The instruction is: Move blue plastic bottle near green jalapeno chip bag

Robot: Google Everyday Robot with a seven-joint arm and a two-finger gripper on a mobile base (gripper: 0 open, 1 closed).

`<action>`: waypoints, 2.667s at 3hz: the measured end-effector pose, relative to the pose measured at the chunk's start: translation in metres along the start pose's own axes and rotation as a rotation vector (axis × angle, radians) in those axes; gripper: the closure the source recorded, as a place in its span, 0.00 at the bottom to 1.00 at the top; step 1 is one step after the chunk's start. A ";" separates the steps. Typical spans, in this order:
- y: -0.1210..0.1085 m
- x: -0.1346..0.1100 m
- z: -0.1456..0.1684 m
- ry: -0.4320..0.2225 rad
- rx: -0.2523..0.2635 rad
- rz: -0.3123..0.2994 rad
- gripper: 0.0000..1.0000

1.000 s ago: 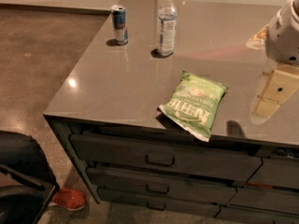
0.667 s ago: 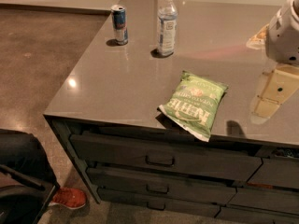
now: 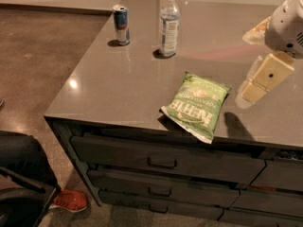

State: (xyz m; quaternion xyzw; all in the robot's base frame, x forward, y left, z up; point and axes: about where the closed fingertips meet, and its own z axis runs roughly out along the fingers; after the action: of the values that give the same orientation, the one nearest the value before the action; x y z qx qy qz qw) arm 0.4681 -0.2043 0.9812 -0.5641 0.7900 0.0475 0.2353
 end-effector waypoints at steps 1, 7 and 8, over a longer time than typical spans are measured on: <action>-0.027 -0.019 0.006 -0.207 -0.005 0.148 0.00; -0.091 -0.076 0.069 -0.436 0.245 0.533 0.00; -0.108 -0.090 0.088 -0.482 0.258 0.580 0.00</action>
Offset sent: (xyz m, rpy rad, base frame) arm 0.0816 0.0148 0.0142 0.4957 -0.1060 -0.3084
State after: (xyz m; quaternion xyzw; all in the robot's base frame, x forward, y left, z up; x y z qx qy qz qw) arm 0.6172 -0.1349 0.9619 -0.2559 0.8383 0.1434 0.4596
